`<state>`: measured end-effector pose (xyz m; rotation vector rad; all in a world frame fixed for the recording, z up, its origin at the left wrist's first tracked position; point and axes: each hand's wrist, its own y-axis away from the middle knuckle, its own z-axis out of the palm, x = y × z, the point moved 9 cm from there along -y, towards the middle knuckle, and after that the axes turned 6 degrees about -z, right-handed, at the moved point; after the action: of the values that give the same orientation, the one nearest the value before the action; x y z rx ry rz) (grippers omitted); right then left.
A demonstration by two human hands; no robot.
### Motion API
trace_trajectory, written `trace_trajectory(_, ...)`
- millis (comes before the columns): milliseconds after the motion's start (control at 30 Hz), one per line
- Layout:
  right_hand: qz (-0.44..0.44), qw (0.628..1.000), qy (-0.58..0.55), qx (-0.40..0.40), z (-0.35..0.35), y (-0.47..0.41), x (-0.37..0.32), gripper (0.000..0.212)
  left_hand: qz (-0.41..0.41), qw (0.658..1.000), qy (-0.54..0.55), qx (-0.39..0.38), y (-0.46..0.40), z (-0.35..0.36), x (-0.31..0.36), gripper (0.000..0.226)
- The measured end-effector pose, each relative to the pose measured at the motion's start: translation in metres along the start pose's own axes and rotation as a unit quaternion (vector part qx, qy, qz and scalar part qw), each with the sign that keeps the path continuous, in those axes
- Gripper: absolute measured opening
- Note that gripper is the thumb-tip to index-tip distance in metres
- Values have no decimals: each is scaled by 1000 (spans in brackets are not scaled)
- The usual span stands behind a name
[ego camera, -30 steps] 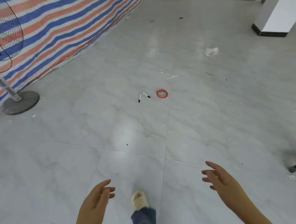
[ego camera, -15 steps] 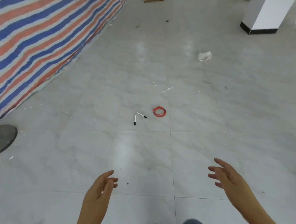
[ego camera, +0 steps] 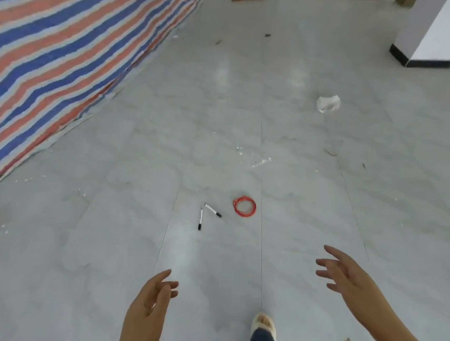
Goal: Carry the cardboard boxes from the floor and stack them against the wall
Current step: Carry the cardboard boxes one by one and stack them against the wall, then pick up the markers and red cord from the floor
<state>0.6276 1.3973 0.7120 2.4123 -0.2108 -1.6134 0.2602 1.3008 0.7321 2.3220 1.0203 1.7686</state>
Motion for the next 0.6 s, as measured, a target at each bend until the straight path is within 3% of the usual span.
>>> trace_trajectory(267, -39, 997, 41, -59, 3, -193, -74, 30, -13, 999, -8, 30, -122, 42, 74, 29)
trace_trajectory(600, -2, 992, 88, -95, 70, -365, -76, 30, -66, 996, -63, 4, -323, 75, 96, 23)
